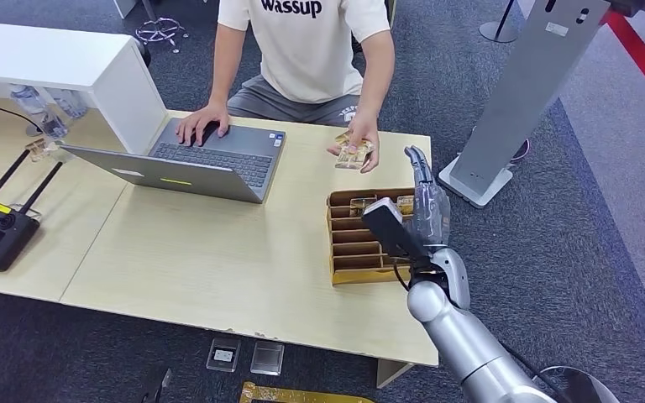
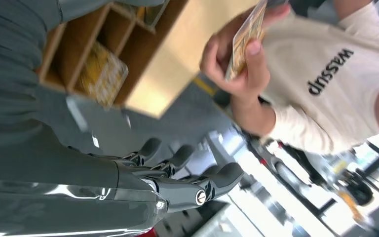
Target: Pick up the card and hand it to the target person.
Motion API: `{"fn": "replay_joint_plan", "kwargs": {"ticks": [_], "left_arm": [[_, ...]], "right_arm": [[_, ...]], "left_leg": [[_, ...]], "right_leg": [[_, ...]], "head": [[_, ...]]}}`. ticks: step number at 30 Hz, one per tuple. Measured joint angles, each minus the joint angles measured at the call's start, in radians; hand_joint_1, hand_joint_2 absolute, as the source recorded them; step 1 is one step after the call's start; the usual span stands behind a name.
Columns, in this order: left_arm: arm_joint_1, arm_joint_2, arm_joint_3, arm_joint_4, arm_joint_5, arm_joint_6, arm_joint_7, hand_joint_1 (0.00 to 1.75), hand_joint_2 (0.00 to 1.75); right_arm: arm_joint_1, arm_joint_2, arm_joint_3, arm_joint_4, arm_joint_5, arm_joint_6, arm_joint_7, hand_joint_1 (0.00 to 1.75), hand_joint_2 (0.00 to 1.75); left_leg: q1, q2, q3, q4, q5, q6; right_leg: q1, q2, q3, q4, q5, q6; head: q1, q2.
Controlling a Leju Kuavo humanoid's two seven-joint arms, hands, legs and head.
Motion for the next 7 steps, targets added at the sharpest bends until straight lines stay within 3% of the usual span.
{"fn": "replay_joint_plan", "kwargs": {"ticks": [3,7], "left_arm": [[0.01,0.002,0.0,0.0,0.009,0.001,-0.008,0.0,0.0],[0.02,0.005,0.0,0.0,0.015,0.002,-0.013,0.0,0.0]], "right_arm": [[0.028,-0.014,0.0,-0.048,-0.198,0.088,-0.017,0.0,1.75],[0.064,-0.05,0.0,-0.124,-0.352,0.168,-0.016,0.0,1.75]], "left_leg": [[0.0,0.0,0.0,0.0,0.0,0.0],[0.0,0.0,0.0,0.0,0.0,0.0]], "right_leg": [[0.0,0.0,0.0,0.0,0.0,0.0],[0.0,0.0,0.0,0.0,0.0,0.0]], "head": [[-0.001,0.0],[-0.001,0.0]]}}
